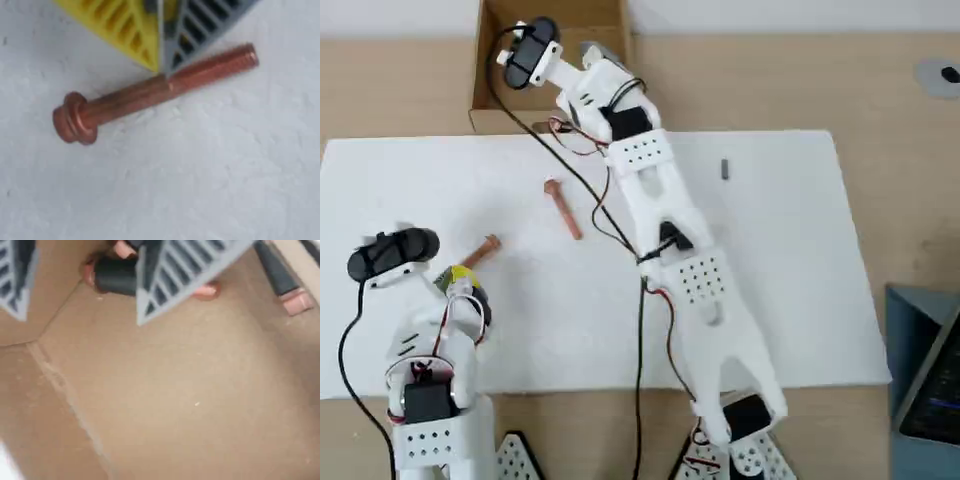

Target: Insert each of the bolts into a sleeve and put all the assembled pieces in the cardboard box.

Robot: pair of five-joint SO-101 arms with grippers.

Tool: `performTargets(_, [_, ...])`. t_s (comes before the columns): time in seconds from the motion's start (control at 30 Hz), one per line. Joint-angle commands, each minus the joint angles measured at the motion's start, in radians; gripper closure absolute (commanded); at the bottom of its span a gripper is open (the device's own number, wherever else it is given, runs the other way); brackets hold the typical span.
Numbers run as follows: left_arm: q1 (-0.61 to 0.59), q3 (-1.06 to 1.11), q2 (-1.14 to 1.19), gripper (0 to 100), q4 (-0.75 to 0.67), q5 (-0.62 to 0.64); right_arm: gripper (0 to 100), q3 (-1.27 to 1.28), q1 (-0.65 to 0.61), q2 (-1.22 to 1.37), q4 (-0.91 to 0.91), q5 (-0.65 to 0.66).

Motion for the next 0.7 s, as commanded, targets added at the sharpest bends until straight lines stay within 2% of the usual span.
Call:
performTargets(0.0, [-0.008, 0.015, -0.002, 100, 0.003, -0.003, 90.7, -0.143, 0.004, -0.019, 0.083, 0.006])
performTargets(0.23, [-0.008, 0.015, -0.002, 100, 0.003, -0.003, 98.8, -0.334, 0.005, -0.016, 0.304, 0.006])
performTargets(0.53, [-0.008, 0.015, -0.002, 100, 0.003, -0.003, 98.9, -0.397, 0.019, -0.067, 0.488, 0.002])
performTargets(0.67, [-0.008, 0.015, -0.002, 100, 0.003, -0.003, 98.9, -0.397, 0.030, -0.128, 0.634, 0.002])
